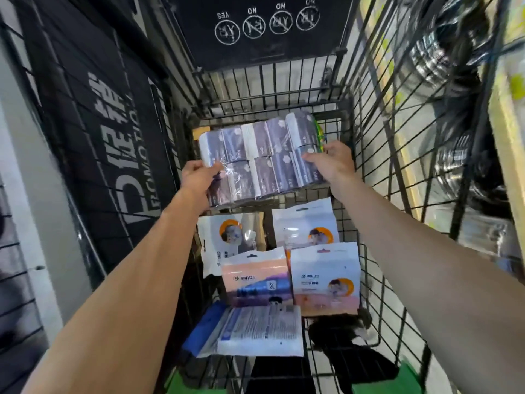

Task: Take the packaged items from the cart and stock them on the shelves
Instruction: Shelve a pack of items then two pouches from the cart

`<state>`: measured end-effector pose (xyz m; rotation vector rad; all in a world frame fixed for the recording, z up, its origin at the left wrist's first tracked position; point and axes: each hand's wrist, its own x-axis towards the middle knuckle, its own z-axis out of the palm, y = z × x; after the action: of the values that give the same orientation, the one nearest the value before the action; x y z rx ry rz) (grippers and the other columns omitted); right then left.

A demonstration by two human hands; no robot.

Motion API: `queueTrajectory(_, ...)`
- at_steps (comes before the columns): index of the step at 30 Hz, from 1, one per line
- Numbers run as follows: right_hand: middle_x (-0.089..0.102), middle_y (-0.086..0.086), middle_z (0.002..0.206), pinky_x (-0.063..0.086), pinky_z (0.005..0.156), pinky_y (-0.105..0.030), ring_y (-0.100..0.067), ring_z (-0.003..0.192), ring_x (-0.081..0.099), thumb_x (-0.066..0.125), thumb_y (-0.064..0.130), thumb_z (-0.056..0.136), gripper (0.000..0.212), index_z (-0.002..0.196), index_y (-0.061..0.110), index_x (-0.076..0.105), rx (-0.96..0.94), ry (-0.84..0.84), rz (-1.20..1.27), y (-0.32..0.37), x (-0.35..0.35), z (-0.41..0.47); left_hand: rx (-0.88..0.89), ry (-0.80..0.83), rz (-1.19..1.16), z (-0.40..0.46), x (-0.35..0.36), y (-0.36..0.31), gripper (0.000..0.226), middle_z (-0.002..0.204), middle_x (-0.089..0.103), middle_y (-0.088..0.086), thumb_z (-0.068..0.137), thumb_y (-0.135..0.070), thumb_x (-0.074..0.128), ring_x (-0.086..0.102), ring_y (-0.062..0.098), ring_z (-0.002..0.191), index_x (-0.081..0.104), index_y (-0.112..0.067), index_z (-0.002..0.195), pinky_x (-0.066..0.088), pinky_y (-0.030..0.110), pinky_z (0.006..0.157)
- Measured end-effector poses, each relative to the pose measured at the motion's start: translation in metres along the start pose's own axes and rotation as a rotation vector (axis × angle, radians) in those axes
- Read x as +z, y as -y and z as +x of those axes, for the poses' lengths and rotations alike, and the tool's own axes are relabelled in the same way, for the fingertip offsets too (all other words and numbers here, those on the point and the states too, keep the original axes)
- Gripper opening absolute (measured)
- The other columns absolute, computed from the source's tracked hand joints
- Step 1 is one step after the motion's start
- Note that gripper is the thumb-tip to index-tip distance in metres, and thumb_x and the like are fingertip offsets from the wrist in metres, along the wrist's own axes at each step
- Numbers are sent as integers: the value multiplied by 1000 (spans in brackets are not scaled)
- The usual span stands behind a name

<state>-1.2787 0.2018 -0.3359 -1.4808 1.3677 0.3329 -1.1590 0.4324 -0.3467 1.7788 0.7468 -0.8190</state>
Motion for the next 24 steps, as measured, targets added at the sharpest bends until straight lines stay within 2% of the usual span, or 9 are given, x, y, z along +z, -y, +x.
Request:
queueTrajectory(3, 66, 0, 101, 59, 80, -40, -21, 87, 68, 85, 28, 72, 49, 107, 18, 52, 4, -16, 47, 3, -10, -35, 39, -2, -56, -30, -16, -11, 13, 79, 62, 3, 95, -8, 64, 54, 14, 59, 54, -15, 100, 45, 30, 52)
queueTrajectory(5, 66, -2, 113, 56, 70, -30, -15, 84, 67, 85, 20, 74, 57, 120, 17, 52, -19, -14, 87, 15, -16, -67, 45, 23, -91, -52, -32, -22, 8, 79, 57, 4, 92, -17, 62, 50, 20, 59, 57, -17, 98, 41, 29, 51)
queueTrajectory(8, 47, -9, 149, 45, 105, -37, -26, 130, 53, 85, 28, 77, 90, 150, 11, 34, -128, -28, 99, 41, -29, -113, 72, 47, -188, -83, -47, -47, 25, 96, 58, 7, 82, -36, 61, 52, 26, 80, 65, -21, 101, 45, 38, 69)
queueTrajectory(10, 47, -11, 150, 39, 112, -36, -27, 137, 47, 86, 36, 74, 95, 150, 8, 35, -243, -72, 147, 58, -48, -150, 123, 26, -259, -129, -46, -73, 17, 73, 61, -3, 91, -41, 56, 52, 17, 59, 61, -24, 89, 43, 25, 56)
queueTrajectory(13, 60, -2, 124, 39, 91, -20, -16, 117, 57, 88, 36, 72, 77, 135, 9, 52, -392, -183, 174, 79, -82, -196, 264, 34, -370, -180, -37, -105, 31, 48, 52, -12, 98, -35, 50, 44, 9, 40, 52, -26, 68, 32, 18, 40)
queueTrajectory(15, 55, 6, 114, 35, 81, -3, 0, 105, 52, 90, 29, 72, 72, 131, 7, 54, -471, -239, 296, 87, -115, -223, 348, 108, -426, -215, -24, -127, 39, 48, 51, -11, 94, -33, 50, 39, 11, 42, 55, -25, 57, 29, 21, 42)
queueTrajectory(17, 46, 10, 112, 30, 80, 4, 13, 99, 38, 90, 26, 72, 78, 136, 5, 52, -521, -316, 406, 91, -153, -248, 434, 201, -440, -249, -4, -151, 26, 54, 48, -8, 83, -32, 55, 39, 15, 47, 51, -24, 58, 31, 25, 48)
queueTrajectory(21, 55, 6, 121, 39, 100, -22, -3, 105, 48, 89, 38, 70, 77, 133, 8, 55, -521, -536, 532, 84, -226, -278, 663, 360, -341, -303, 53, -190, 15, 68, 51, -4, 84, -25, 60, 46, 18, 55, 48, -23, 77, 37, 29, 54)
queueTrajectory(24, 68, 6, 91, 48, 76, -19, 0, 77, 60, 89, 31, 67, 44, 99, 14, 64, -521, -728, 597, 58, -291, -290, 845, 494, -156, -355, 116, -202, 17, 77, 56, -6, 89, -22, 67, 54, 10, 61, 52, -24, 84, 40, 27, 53)
